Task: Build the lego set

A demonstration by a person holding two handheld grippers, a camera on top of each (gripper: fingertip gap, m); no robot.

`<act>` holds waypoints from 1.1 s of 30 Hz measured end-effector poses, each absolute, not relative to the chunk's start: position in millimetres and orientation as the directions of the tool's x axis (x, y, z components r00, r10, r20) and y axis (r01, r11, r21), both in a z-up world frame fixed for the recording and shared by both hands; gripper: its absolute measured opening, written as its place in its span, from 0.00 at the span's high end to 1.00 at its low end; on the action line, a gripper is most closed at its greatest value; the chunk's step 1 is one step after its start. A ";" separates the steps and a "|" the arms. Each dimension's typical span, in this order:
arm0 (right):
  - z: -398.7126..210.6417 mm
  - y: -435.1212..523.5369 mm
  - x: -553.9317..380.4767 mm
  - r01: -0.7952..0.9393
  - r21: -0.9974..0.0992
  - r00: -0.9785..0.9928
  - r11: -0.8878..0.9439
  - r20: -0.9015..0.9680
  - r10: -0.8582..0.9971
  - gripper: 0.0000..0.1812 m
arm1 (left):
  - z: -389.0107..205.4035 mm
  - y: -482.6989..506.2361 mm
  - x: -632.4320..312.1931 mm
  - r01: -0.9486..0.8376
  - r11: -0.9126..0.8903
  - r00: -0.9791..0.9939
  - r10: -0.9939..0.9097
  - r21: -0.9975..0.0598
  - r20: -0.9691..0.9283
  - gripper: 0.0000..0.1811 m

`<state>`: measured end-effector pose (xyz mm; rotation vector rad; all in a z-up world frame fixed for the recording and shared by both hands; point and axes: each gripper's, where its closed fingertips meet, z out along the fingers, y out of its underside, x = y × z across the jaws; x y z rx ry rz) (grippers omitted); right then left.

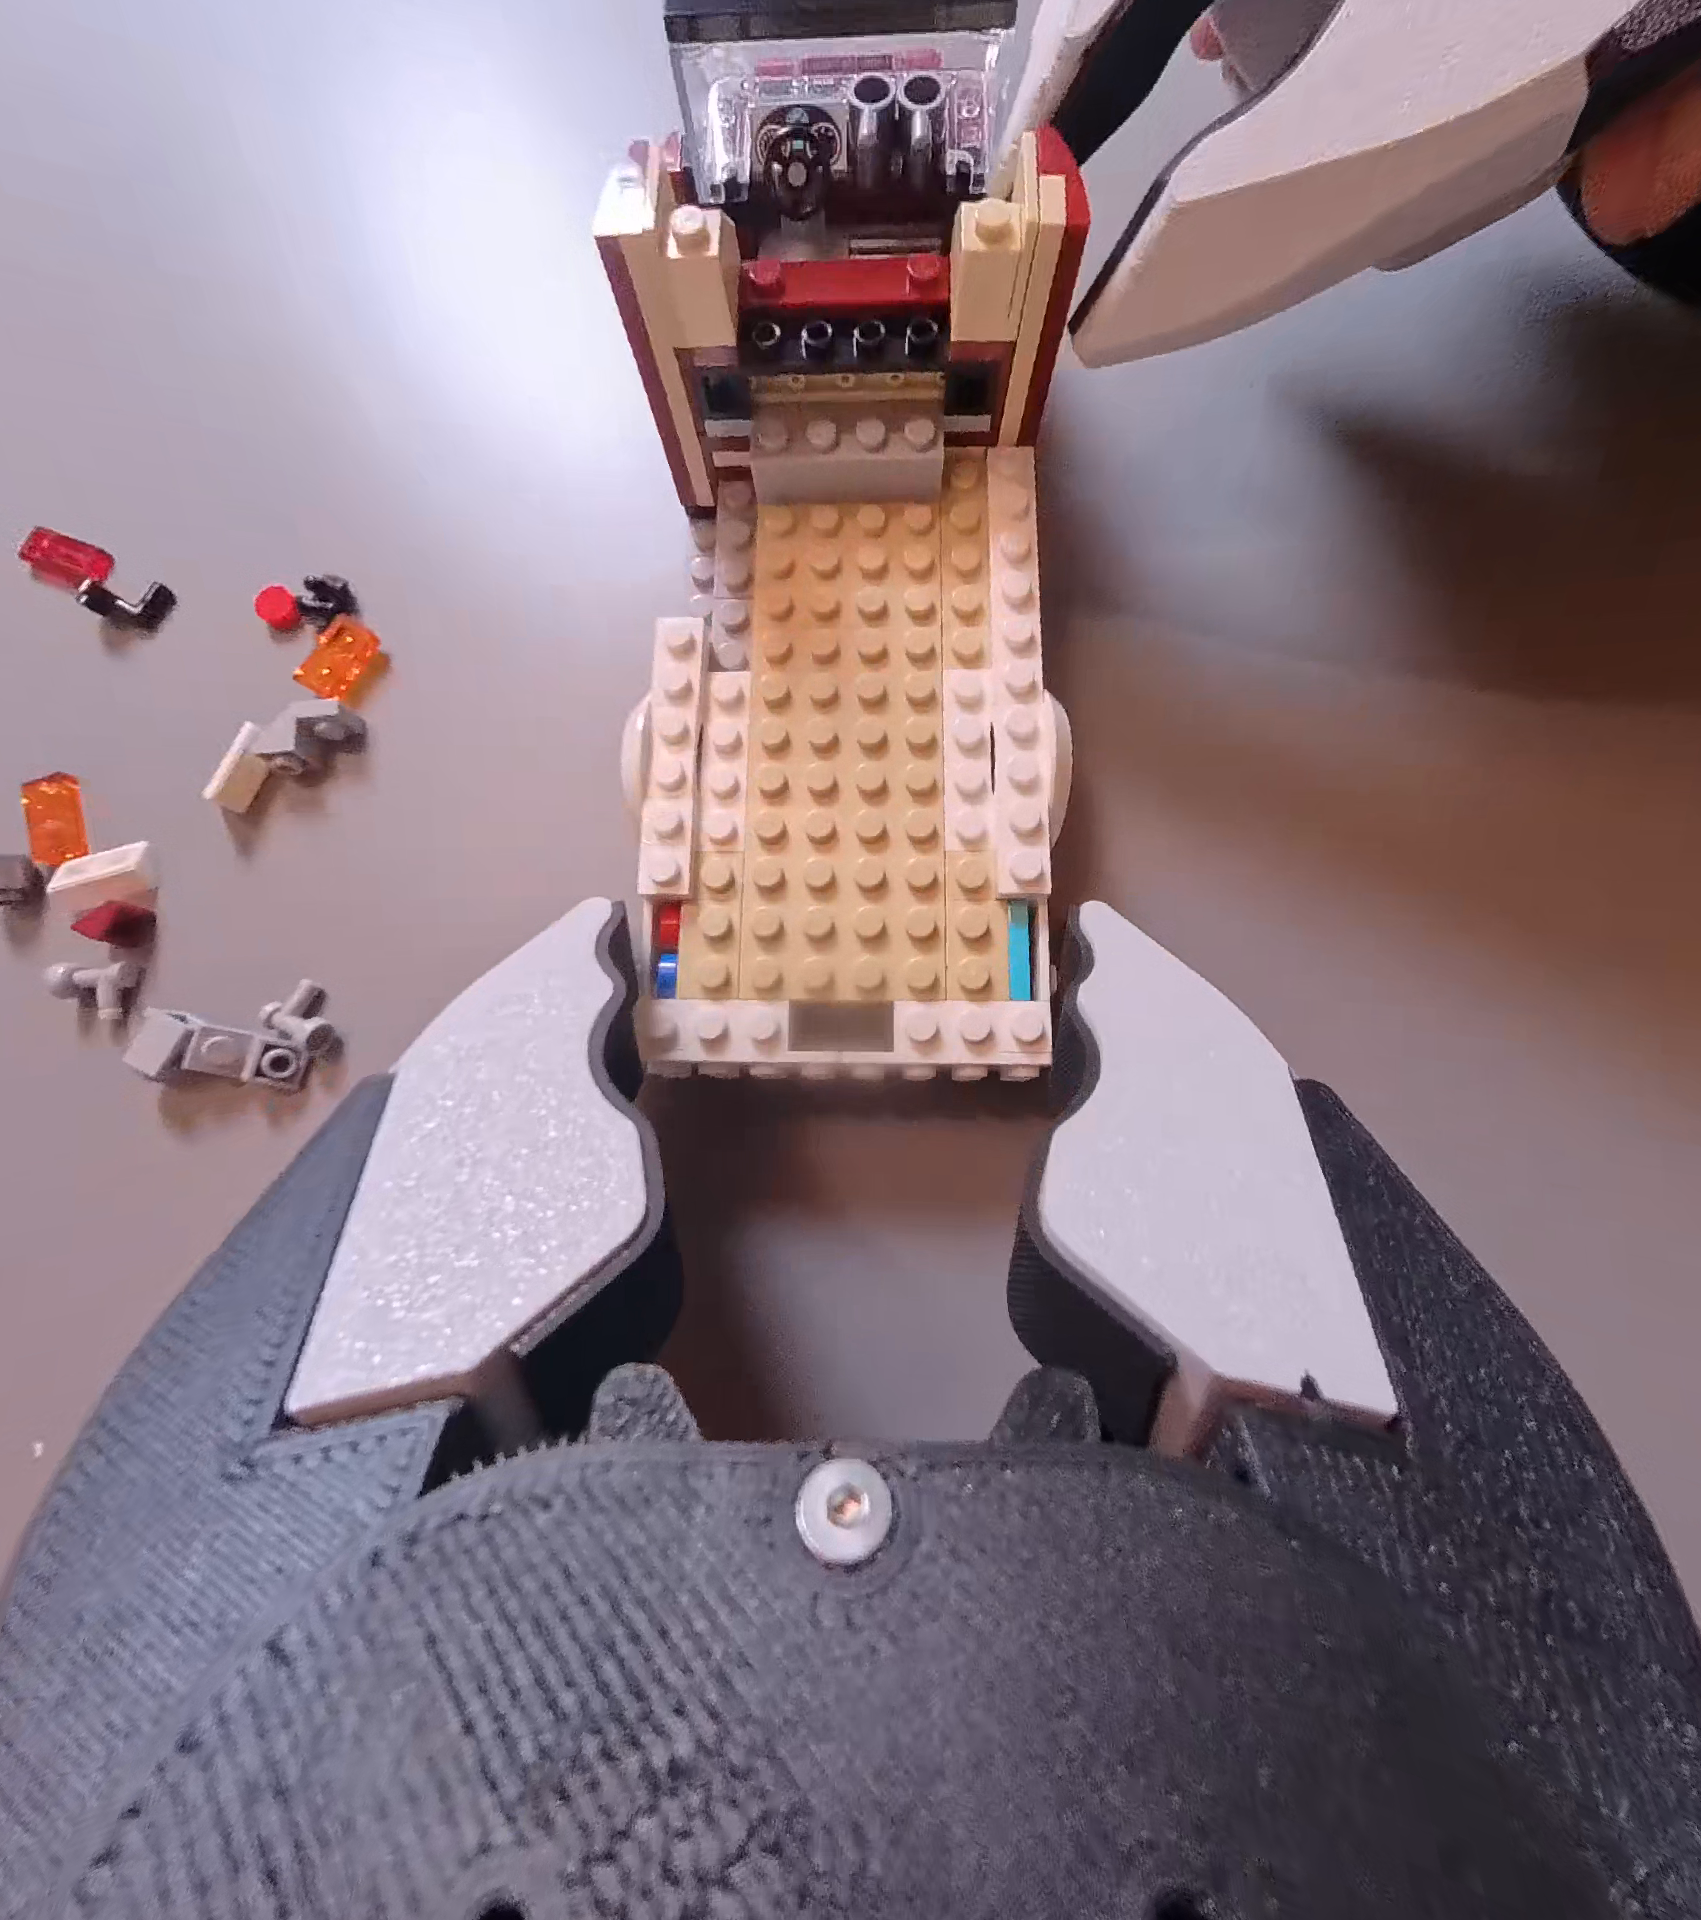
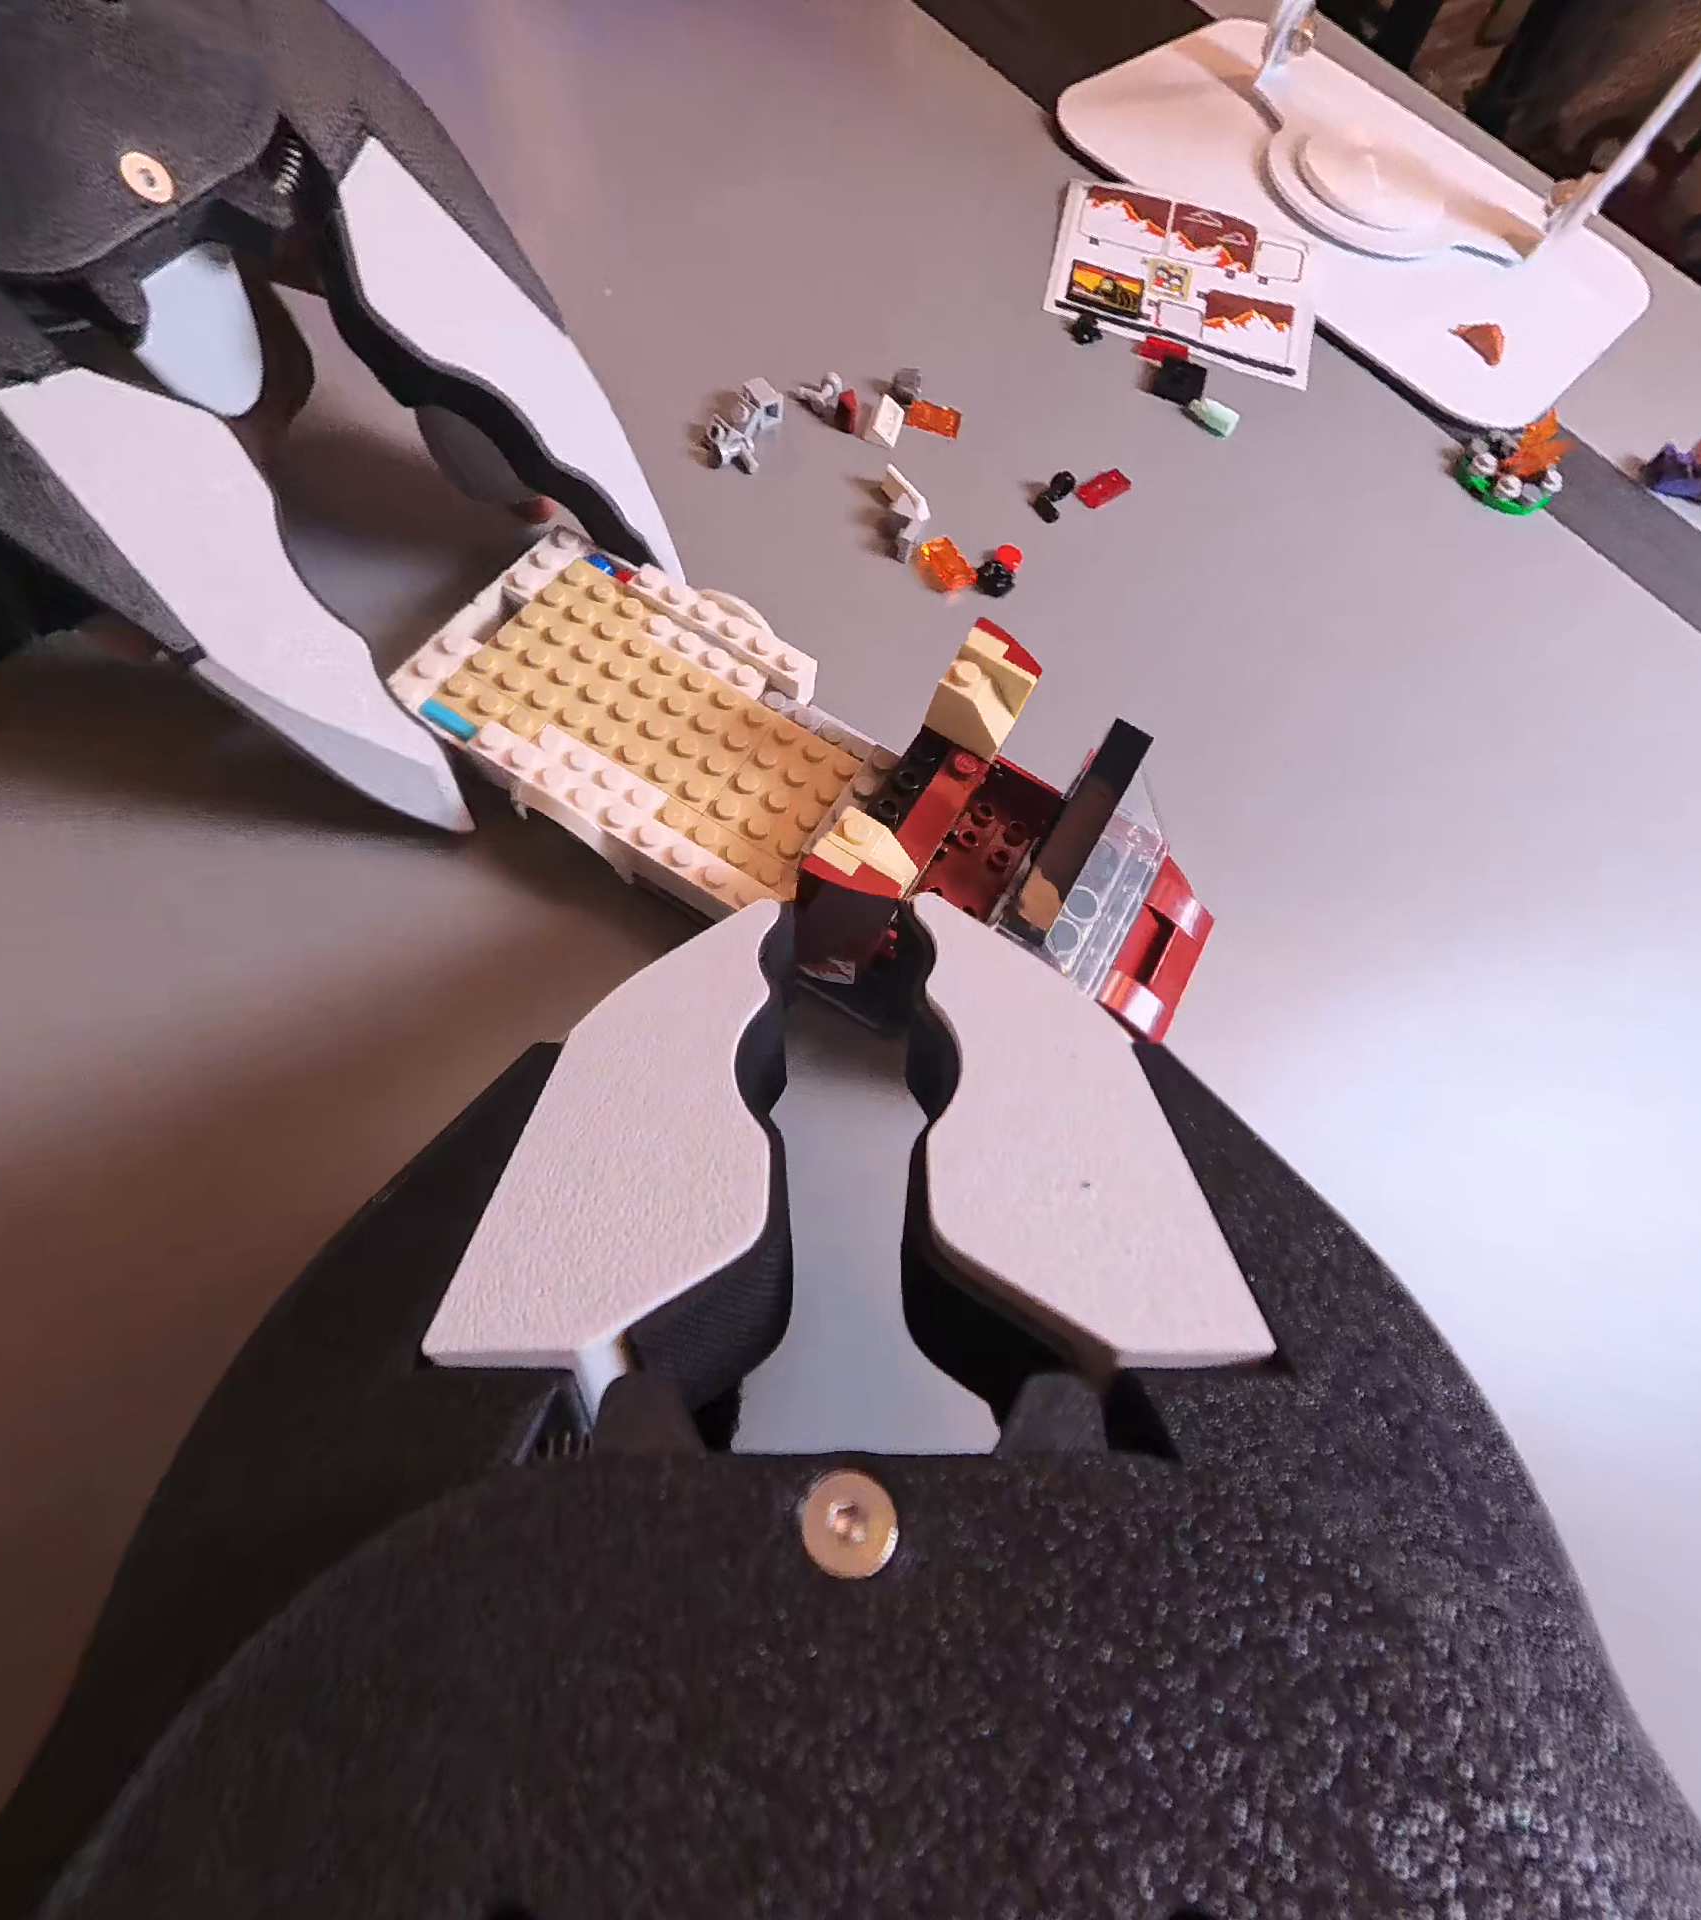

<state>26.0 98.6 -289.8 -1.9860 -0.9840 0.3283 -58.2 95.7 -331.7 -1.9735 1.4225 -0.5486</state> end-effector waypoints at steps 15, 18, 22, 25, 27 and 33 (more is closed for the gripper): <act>-150.5 246.2 32.6 0.436 -0.898 0.646 0.055 0.355 0.676 0.87 | -325.5 110.4 -83.3 -0.625 -0.160 0.275 -0.961 -0.764 -0.024 0.56; -135.2 329.6 38.7 0.387 -0.922 0.741 0.007 0.315 0.593 0.85 | -307.0 108.8 -80.9 -0.542 -0.178 0.282 -0.959 -0.821 0.022 0.54; -131.3 420.1 55.4 0.295 -0.952 0.867 -0.087 0.228 0.444 0.80 | -273.0 118.5 -82.2 -0.400 -0.144 0.340 -0.940 -0.905 -0.001 0.58; -134.5 453.6 54.7 0.188 -0.973 0.908 -0.134 0.120 0.402 0.83 | -251.3 135.0 -92.5 -0.319 -0.104 0.438 -0.898 -0.942 -0.049 0.64; -139.0 465.3 52.4 0.134 -0.977 0.919 -0.168 0.059 0.389 0.89 | -238.2 146.3 -99.8 -0.266 -0.091 0.501 -0.864 -0.960 -0.057 0.68; -144.7 466.0 54.1 -0.028 -0.983 0.902 -0.179 -0.102 0.419 0.91 | -209.4 170.1 -116.9 -0.170 -0.066 0.630 -0.775 -0.983 -0.057 0.71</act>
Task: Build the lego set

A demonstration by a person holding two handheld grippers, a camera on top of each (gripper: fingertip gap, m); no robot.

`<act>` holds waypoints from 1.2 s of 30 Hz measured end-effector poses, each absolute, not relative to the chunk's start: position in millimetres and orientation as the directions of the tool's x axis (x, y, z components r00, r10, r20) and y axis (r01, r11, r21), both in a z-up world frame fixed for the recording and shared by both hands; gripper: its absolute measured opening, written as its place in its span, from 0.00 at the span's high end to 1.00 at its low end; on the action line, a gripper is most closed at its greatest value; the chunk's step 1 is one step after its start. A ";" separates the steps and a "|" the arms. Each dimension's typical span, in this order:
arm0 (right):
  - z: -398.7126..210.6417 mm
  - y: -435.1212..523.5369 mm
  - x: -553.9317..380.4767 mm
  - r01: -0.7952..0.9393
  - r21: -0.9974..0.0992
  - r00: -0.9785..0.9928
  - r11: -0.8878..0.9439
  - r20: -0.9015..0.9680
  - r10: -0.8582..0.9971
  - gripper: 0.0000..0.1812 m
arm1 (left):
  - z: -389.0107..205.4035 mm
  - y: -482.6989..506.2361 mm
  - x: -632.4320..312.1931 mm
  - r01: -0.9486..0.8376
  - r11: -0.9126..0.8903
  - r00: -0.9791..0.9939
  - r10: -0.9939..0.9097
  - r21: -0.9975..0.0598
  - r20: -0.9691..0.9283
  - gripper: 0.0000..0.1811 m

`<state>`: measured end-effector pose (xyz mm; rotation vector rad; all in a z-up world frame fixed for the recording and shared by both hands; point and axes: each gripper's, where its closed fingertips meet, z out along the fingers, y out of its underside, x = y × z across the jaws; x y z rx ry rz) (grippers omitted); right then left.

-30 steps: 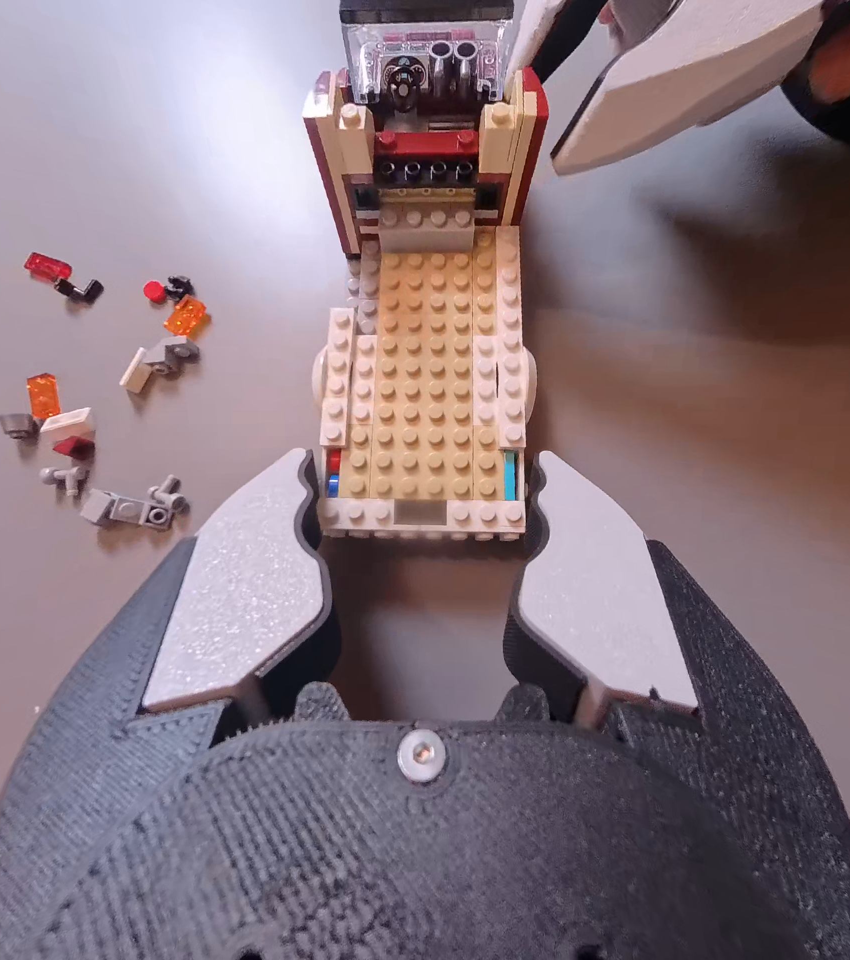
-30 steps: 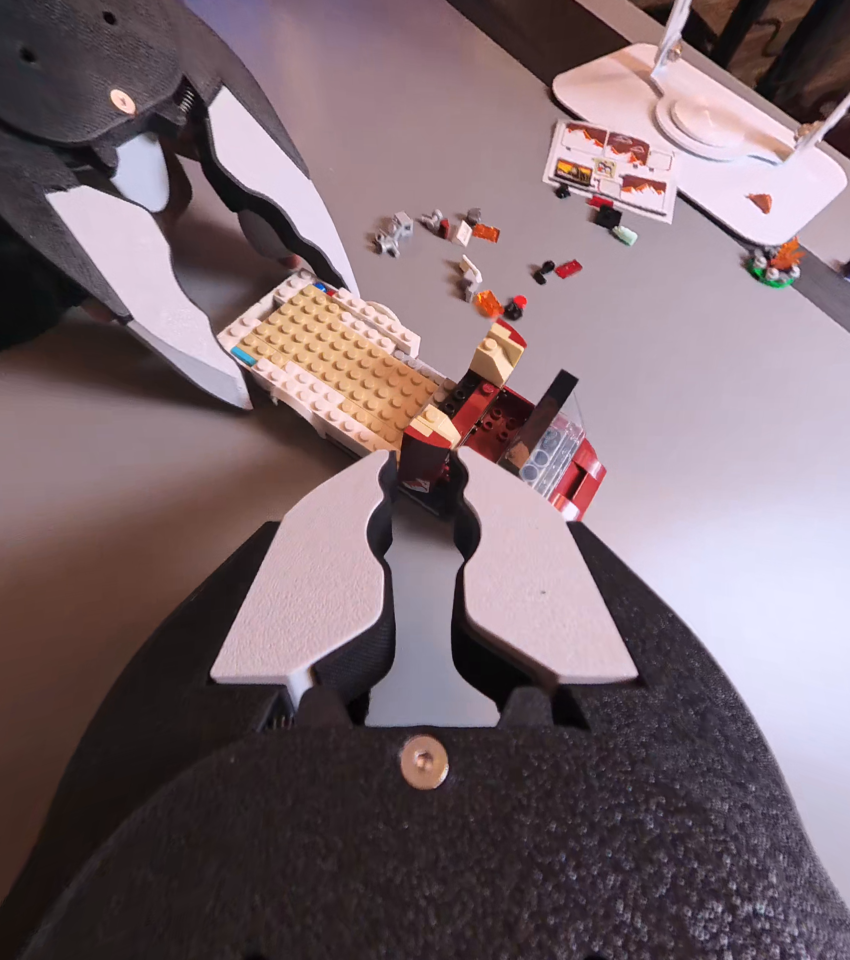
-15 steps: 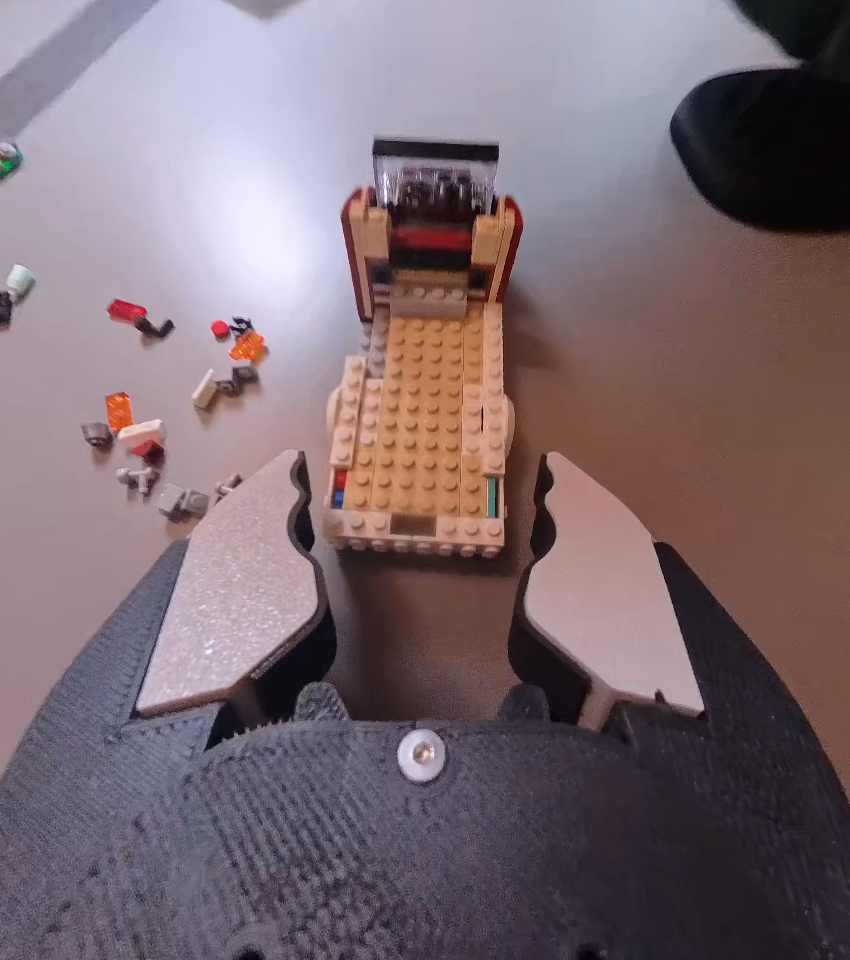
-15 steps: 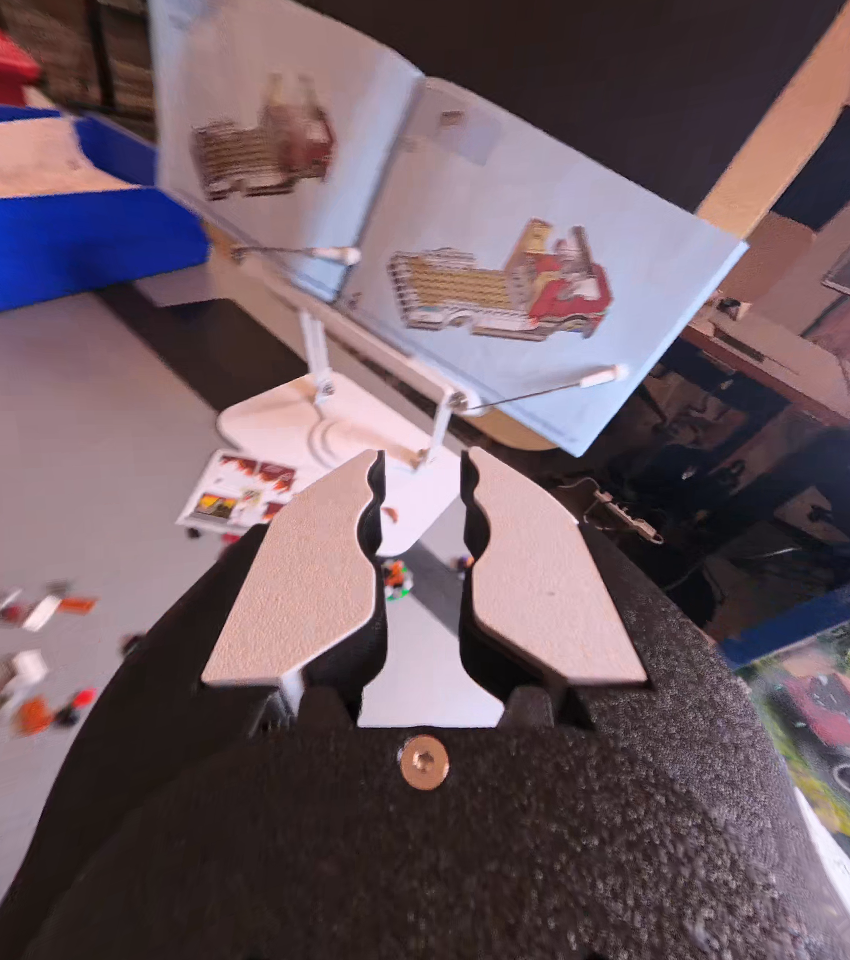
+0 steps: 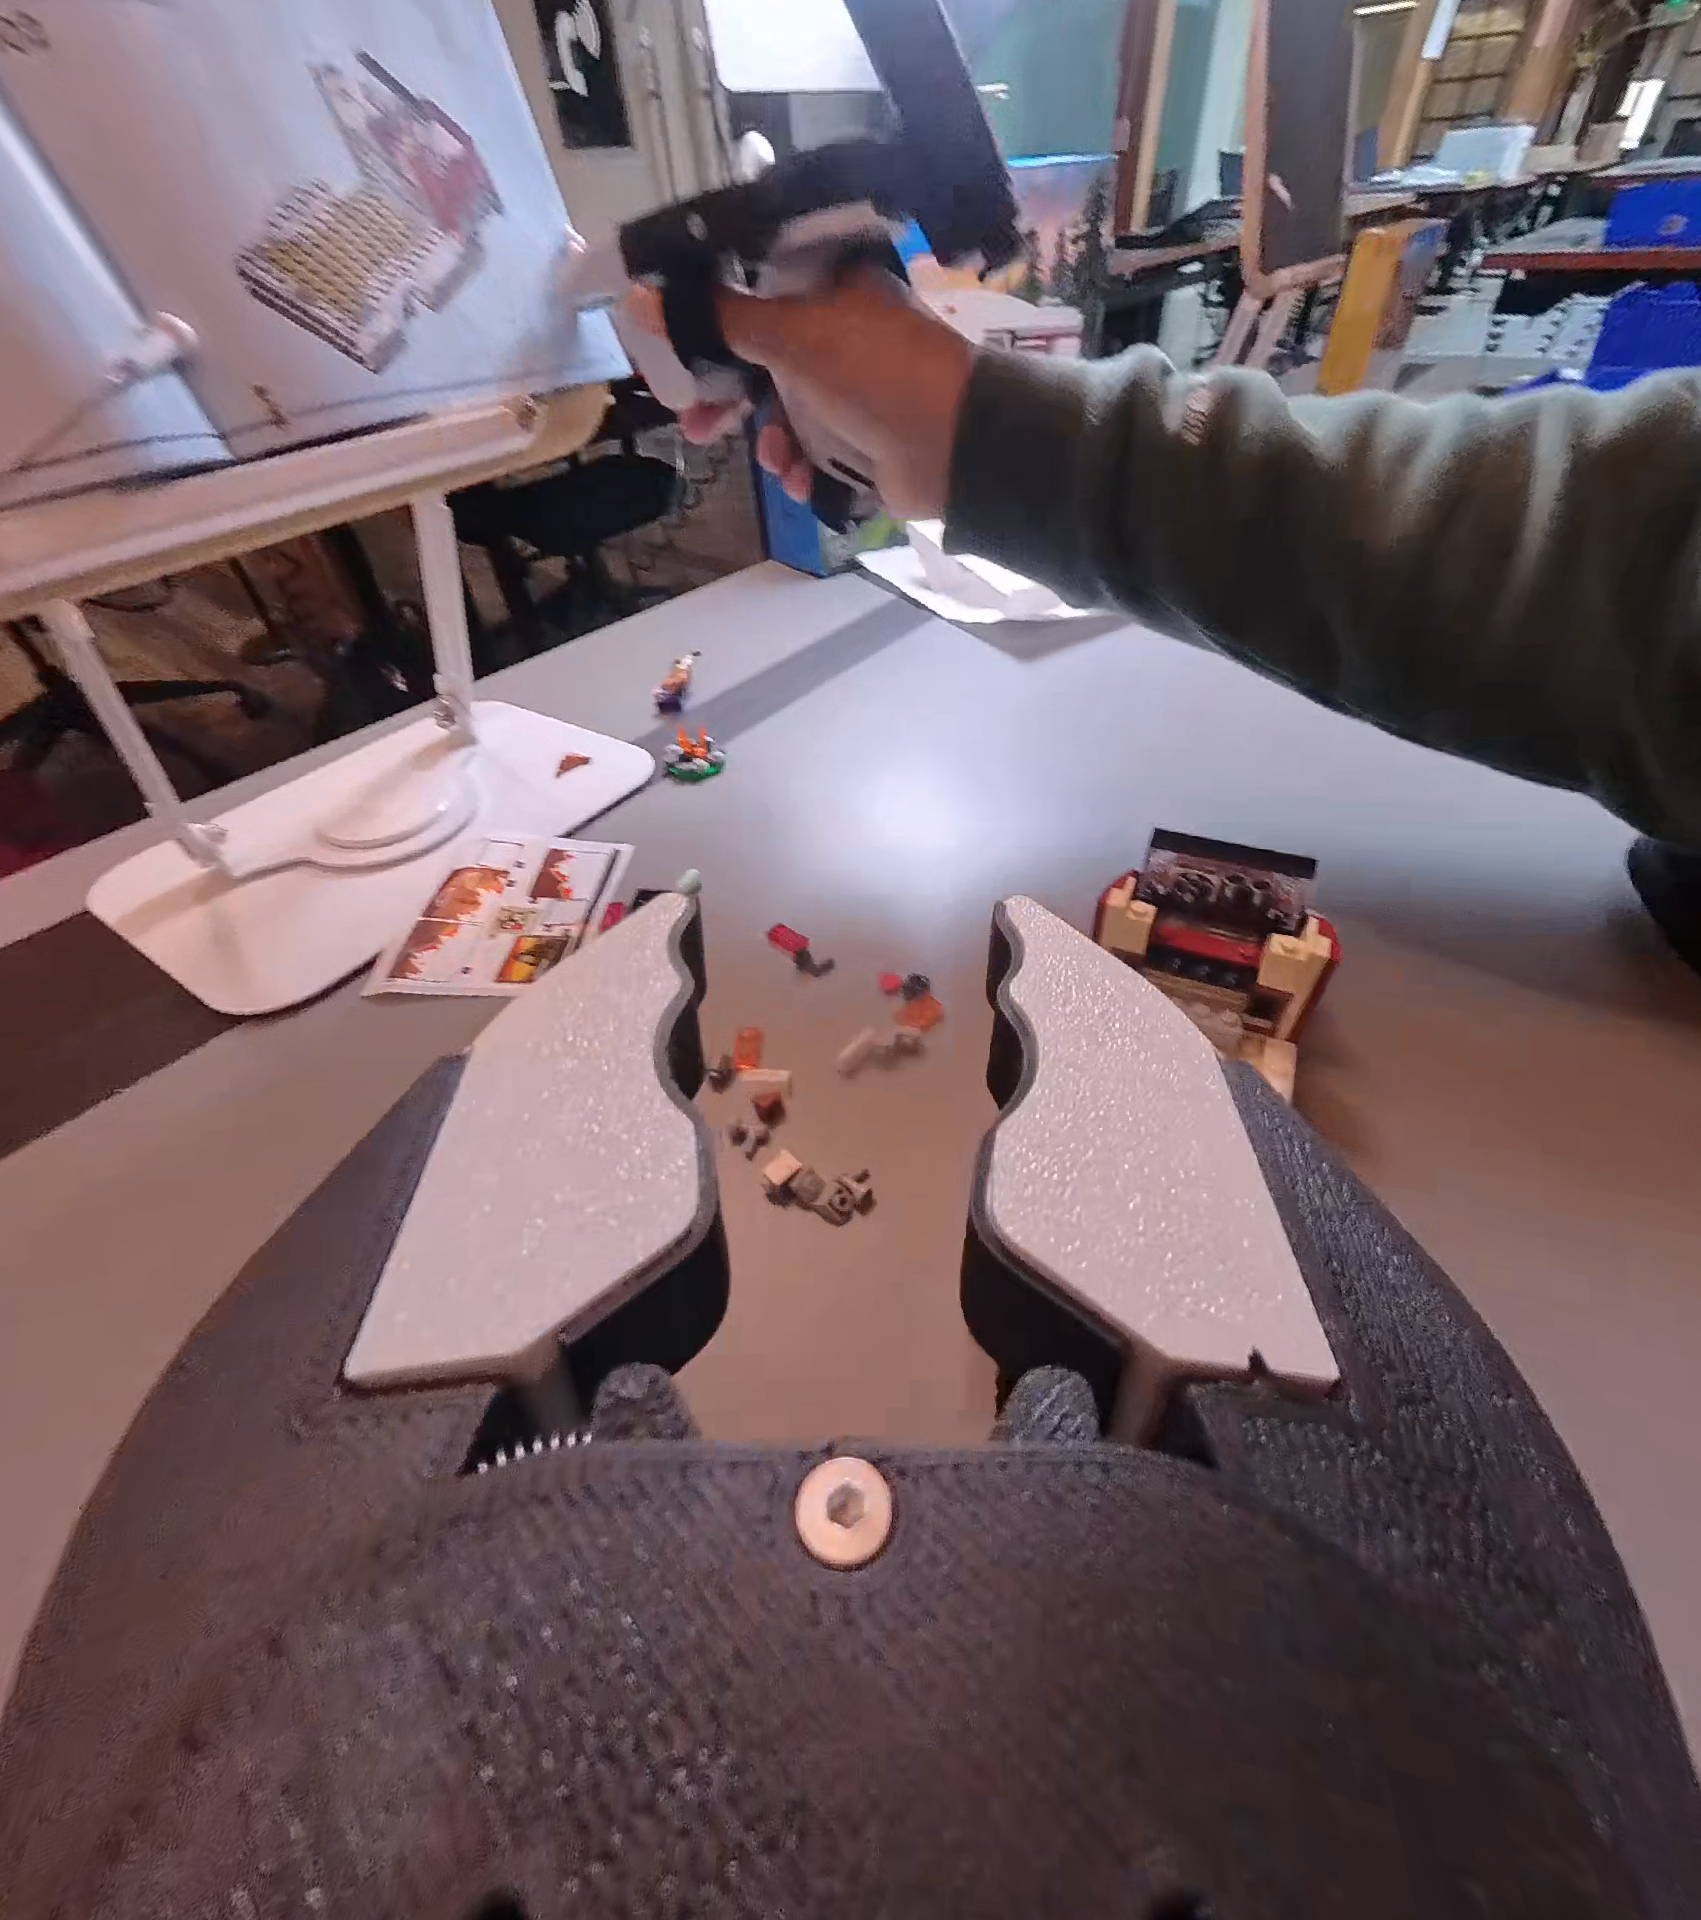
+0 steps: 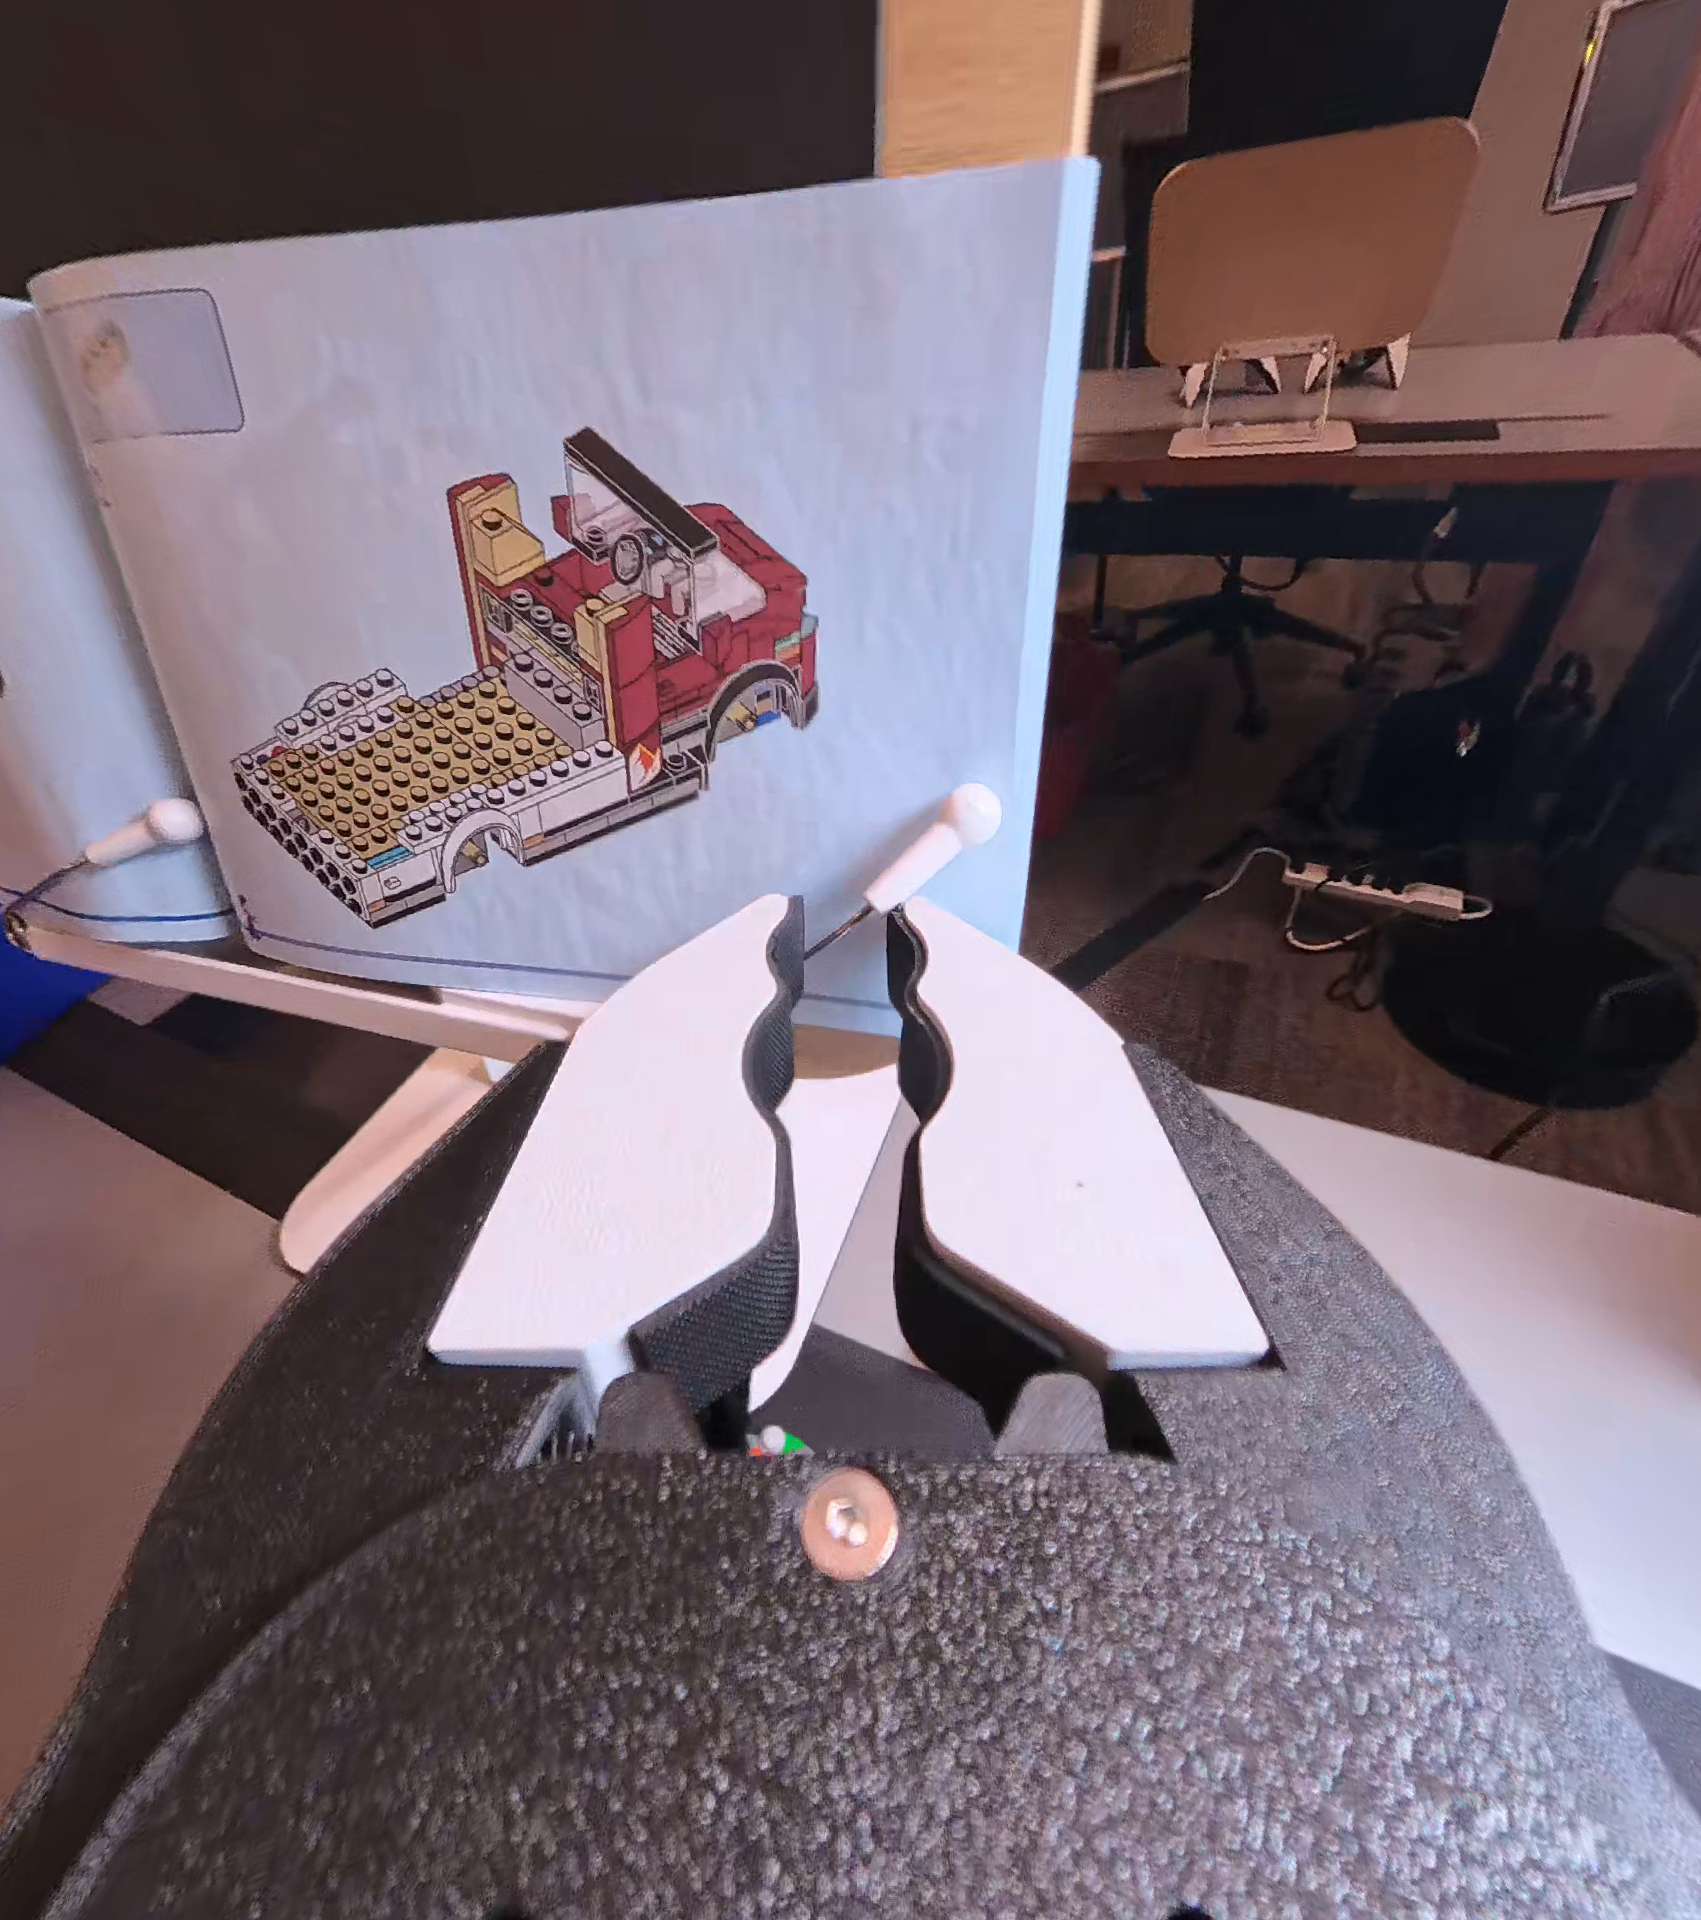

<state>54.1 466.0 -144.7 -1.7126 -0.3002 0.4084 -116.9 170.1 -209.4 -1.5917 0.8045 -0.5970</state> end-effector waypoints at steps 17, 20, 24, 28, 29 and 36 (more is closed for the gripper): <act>-191.8 455.5 66.2 -0.404 -0.854 0.719 -0.327 -0.517 0.464 0.83 | -114.3 306.7 -137.9 -0.270 -0.071 0.833 -0.517 -0.960 -0.196 0.79; -197.5 448.3 69.9 -0.378 -0.858 0.713 -0.346 -0.509 0.483 0.79 | -117.3 353.1 -135.7 -0.326 -0.079 0.850 -0.461 -0.942 -0.255 0.81; -208.9 438.2 83.1 -0.273 -0.902 0.775 -0.335 -0.412 0.479 0.73 | -137.2 397.4 -128.3 -0.383 -0.127 0.842 -0.456 -0.915 -0.289 0.82; -184.5 428.7 80.9 -0.057 -0.987 0.839 -0.149 -0.128 0.529 0.72 | -152.5 425.2 -127.4 -0.531 -0.125 0.790 -0.431 -0.838 -0.437 0.83; -176.0 427.1 75.0 -0.005 -0.994 0.837 -0.107 -0.063 0.544 0.72 | -153.4 429.7 -128.9 -0.557 -0.119 0.779 -0.418 -0.822 -0.467 0.85; -123.4 446.0 38.9 0.258 -0.962 0.816 0.084 0.264 0.514 0.68 | -153.7 436.0 -133.1 -0.567 -0.062 0.763 -0.414 -0.821 -0.496 0.96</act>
